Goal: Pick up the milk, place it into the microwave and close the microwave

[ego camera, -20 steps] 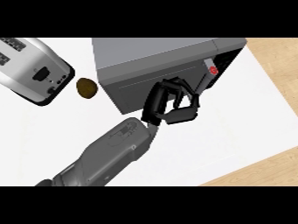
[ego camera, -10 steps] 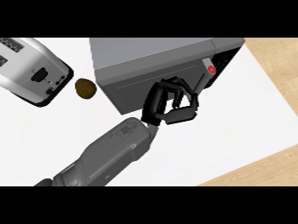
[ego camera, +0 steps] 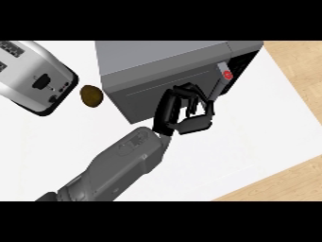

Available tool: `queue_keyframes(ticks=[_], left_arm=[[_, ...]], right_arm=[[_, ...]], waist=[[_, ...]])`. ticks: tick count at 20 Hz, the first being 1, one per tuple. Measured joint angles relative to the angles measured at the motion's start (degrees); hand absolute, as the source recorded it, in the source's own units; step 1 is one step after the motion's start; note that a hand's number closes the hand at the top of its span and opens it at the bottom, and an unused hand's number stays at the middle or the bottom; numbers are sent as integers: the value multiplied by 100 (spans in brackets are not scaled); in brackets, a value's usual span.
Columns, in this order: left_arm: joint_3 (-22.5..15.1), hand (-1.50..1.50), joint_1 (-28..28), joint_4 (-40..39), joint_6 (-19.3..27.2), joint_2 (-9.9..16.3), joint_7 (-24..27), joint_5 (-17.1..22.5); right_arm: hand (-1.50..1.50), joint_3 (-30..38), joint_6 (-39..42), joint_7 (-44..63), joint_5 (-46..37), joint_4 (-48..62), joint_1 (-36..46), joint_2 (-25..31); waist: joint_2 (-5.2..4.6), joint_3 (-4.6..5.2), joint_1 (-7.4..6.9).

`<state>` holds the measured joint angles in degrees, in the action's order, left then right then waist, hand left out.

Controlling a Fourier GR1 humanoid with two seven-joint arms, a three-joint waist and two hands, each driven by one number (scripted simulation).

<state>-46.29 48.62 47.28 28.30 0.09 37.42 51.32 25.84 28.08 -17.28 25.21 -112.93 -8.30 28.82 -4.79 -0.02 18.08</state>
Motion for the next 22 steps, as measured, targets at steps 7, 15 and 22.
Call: queue_keyframes(ticks=[7, 15, 22], left_arm=[[-76, 150, 35, -39, 48, 13, 172, 162], [-166, 150, 104, -86, 55, 3, 314, 335], [-261, 150, 173, -154, 23, -7, 411, 467]], right_arm=[[-150, 243, 74, 15, -68, 215, 195, 376], [-150, 371, 215, 8, 129, 618, 405, 598], [-150, 446, 349, 23, 446, 1040, 592, 714]], waist=[[-9, -8, 27], [-33, -23, 6], [-40, -29, -23]])
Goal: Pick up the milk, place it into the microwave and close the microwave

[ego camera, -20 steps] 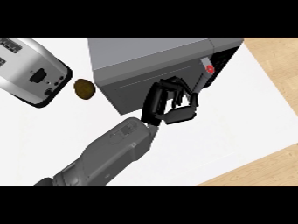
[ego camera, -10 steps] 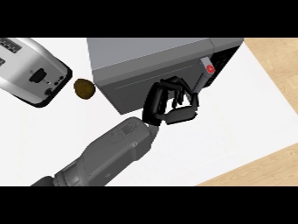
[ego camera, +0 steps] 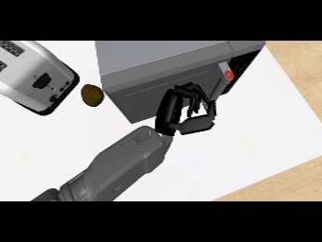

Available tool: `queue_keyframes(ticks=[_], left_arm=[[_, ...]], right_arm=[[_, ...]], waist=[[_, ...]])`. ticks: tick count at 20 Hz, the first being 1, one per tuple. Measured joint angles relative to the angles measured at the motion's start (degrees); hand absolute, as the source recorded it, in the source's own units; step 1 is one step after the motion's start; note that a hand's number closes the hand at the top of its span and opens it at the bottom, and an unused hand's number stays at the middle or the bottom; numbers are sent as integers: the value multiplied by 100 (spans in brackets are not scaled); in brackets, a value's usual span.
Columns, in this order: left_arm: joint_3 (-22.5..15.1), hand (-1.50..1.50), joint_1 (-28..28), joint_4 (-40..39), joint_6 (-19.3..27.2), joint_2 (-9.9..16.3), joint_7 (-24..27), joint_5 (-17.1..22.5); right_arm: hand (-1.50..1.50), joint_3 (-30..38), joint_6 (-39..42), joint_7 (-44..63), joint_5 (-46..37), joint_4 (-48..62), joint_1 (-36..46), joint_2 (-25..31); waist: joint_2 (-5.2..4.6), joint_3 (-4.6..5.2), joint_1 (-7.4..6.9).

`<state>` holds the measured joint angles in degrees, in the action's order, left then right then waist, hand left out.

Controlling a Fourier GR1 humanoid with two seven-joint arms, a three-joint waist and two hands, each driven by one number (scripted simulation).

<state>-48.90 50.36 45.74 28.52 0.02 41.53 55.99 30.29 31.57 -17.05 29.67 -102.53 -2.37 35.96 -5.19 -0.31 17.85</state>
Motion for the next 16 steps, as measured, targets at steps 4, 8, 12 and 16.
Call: queue_keyframes(ticks=[4, 8, 12, 16], left_arm=[[-44, 150, 26, -20, 2, 5, 44, 85], [-89, 150, 61, -44, -4, -2, 72, 174], [-151, 150, 101, -69, -13, -1, 115, 239], [-201, 150, 131, -99, -2, -2, 161, 309]], right_arm=[[-150, 63, 91, -2, 162, 219, 126, 109], [-150, 105, 188, -2, 297, 444, 235, 209], [-150, 155, 289, -9, 386, 651, 357, 347], [-150, 197, 384, -10, 465, 853, 460, 469]], waist=[[0, -2, 0], [-3, -5, -16], [-11, -6, -32], [-11, -6, -35]])
